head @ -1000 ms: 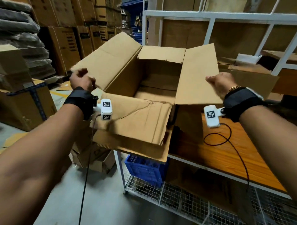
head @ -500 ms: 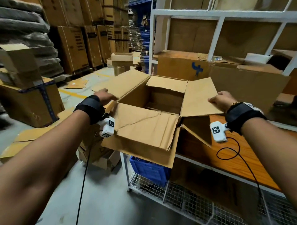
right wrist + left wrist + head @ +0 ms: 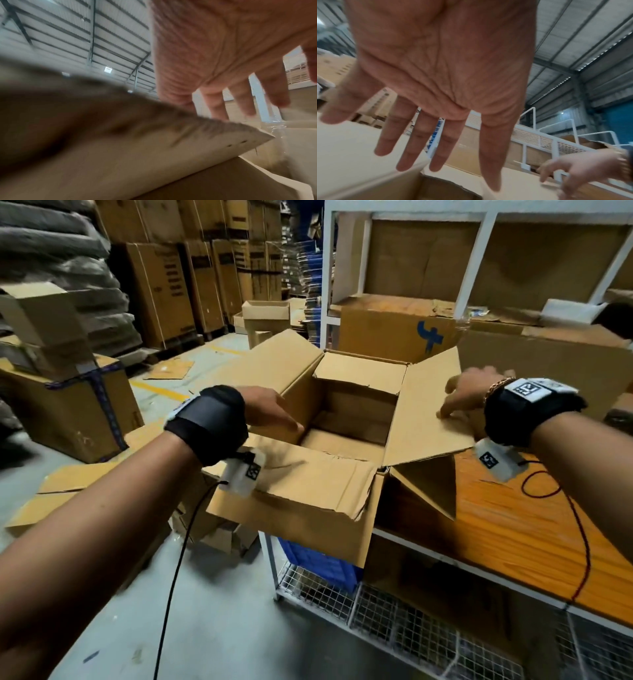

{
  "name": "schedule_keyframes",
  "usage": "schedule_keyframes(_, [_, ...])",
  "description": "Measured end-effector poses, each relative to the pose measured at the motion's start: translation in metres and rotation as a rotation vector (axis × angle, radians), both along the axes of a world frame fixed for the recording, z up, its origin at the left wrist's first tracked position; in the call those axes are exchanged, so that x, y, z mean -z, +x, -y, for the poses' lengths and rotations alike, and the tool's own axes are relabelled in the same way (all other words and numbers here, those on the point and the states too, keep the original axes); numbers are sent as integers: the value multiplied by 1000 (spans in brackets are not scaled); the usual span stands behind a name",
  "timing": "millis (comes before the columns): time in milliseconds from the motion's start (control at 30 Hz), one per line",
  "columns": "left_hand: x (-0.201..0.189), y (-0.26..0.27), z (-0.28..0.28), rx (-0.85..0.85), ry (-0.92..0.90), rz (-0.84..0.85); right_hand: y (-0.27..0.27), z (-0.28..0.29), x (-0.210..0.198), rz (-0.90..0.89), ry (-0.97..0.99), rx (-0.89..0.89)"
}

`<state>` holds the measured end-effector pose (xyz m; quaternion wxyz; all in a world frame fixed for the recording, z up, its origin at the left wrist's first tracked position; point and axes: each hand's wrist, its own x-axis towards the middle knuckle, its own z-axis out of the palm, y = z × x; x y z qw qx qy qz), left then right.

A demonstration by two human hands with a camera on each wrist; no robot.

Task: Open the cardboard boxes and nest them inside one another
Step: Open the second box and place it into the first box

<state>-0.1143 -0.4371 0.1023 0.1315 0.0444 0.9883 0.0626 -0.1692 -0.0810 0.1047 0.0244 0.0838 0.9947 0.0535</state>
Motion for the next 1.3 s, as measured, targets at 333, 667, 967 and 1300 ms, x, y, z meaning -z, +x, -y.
schedule_keyframes(333, [-2,3,-67,270,-52,202,-49,-23,49,459,-90,-207])
schedule_keyframes(667, [36,-25,-131,222,-17,390,-131,32,-11,375,35,-400])
schedule_keyframes(967, [15,-71,-133,138,18,244,-183,115,-12,418,-149,-522])
schedule_keyframes(1300, [27,-131,-136,33,-48,-18,-224,125,66,562,-155,-419])
